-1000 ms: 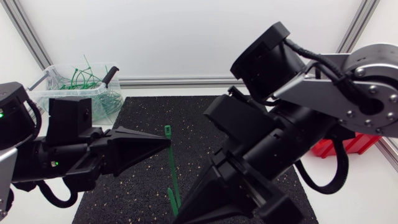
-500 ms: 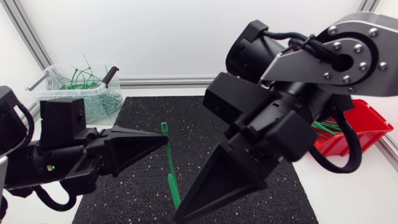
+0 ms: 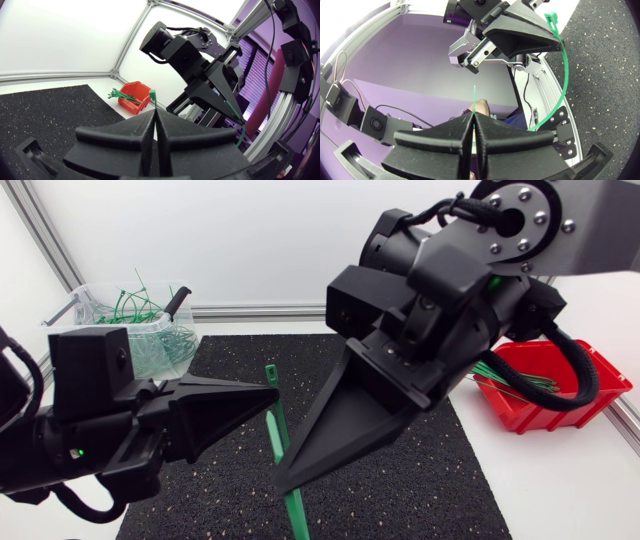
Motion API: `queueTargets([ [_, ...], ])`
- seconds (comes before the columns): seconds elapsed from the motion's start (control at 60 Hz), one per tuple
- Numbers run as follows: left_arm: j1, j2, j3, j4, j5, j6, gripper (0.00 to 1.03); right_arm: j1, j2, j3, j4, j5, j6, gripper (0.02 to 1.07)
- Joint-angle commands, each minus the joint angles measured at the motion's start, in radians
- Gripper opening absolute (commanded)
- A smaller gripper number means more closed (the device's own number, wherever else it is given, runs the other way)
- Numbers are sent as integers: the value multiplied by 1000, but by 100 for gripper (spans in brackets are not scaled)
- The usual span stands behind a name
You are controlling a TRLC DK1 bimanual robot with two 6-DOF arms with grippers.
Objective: Take a green cable tie from the red box, thread the tail through the head to close it, then place it in the transparent bin on the left.
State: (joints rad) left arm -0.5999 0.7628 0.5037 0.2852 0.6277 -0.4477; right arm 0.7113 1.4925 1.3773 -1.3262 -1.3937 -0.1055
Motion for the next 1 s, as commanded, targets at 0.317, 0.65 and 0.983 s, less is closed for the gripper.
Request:
queueTargets([
  [0.317, -41, -43, 19, 6, -56, 23, 4, -9, 86, 81, -125, -71, -40, 7],
  [0.65, -95, -51, 2, 14, -117, 35, 4, -38, 118, 81, -140, -103, -39, 7],
  [0.983, -116, -100, -13, 6, -169, 69, 4, -62, 144, 83, -151, -122, -39, 7],
])
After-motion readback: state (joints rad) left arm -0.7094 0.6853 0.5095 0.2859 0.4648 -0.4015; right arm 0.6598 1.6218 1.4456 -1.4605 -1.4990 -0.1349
